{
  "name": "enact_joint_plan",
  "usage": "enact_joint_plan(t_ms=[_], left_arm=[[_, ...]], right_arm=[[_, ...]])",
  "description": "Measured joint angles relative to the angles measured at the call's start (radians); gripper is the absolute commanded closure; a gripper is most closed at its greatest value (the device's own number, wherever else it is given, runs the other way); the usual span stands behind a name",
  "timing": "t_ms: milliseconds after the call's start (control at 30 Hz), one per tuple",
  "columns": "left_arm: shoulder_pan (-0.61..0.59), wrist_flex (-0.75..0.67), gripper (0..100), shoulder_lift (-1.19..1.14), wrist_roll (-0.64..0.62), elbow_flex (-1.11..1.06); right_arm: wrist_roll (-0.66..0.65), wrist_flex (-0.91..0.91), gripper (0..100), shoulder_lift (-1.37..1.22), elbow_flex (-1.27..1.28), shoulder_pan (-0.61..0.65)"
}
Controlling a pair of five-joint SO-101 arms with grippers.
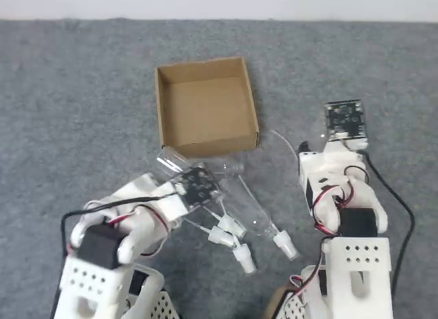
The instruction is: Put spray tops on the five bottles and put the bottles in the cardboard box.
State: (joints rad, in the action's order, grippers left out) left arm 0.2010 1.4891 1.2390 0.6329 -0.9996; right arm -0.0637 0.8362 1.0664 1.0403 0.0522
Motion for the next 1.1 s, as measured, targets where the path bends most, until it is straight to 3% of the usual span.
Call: enact_joint_plan(t_ms=[200, 700, 1100], left_arm=[[0.157, 0.023, 88, -0.14, 0.0, 0.0], [0.442, 0.017, 88, -0.39, 0.038, 0.0], [0.506, -0.126, 88, -0.66, 0.117, 0.0]], right_arm=[[0.064, -0.028, 89.4, 0.0, 0.0, -0.08], [0.069, -0.071, 89.4, 0.0, 0.0, -0.16], [0.069, -0.072, 89.4, 0.0, 0.0, -0.167]])
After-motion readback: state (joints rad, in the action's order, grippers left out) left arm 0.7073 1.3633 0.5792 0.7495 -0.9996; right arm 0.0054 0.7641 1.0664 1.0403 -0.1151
